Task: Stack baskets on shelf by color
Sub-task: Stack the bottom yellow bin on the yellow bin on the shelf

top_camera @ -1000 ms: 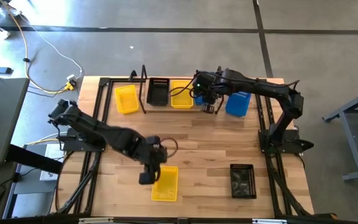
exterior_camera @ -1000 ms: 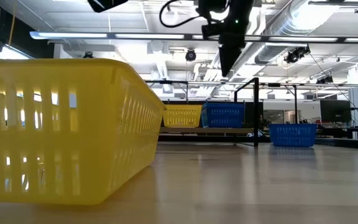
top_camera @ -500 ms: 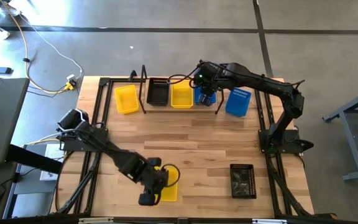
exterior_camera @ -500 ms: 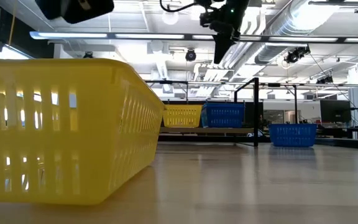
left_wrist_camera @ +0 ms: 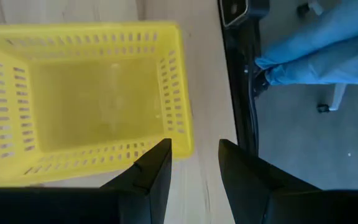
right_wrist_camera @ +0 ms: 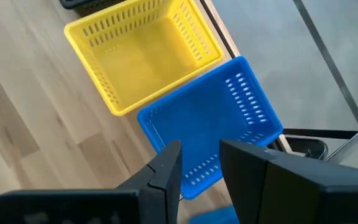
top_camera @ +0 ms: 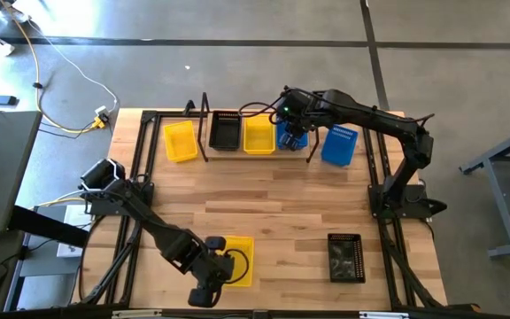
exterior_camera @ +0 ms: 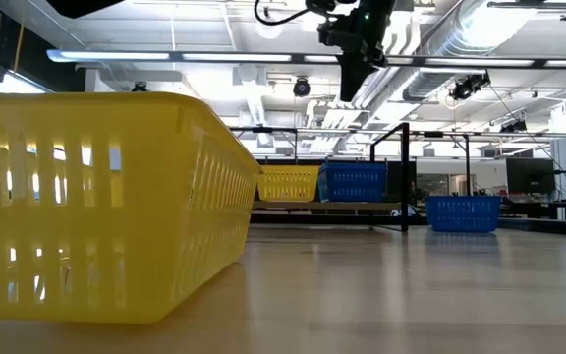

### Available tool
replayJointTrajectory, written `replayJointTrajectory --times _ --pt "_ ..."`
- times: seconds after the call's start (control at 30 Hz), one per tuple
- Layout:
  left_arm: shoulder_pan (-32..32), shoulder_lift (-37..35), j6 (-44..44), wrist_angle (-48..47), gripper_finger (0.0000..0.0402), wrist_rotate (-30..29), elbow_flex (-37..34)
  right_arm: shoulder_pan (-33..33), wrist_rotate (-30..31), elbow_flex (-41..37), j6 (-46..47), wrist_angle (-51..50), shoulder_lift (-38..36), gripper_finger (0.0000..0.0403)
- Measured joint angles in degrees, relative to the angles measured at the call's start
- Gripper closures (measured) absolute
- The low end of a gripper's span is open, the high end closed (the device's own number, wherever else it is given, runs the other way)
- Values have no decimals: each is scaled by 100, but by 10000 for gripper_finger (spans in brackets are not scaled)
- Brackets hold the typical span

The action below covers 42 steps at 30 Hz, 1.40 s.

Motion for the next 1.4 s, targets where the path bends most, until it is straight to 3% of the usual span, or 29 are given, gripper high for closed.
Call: replayJointTrajectory --times 0.3,0.5,1.07,1.17,1.33,1.4 --pt "-14 9 1 268 280 -258 1 0 -6 -2 297 -135 0 309" --pt "-40 450 -73 695 280 -196 7 0 -8 -2 286 -147 0 309" --pt "-166 1223 -497 706 282 -409 4 0 -11 -4 286 -233 2 309" --pt "-166 1244 -521 701 303 -465 4 1 -11 -7 284 -479 -18 309" --pt "-177 1239 -476 702 385 -679 4 1 -13 -7 381 -702 -215 309" --pt "-177 1237 -408 696 391 -732 4 2 -13 -7 443 -662 -287 309"
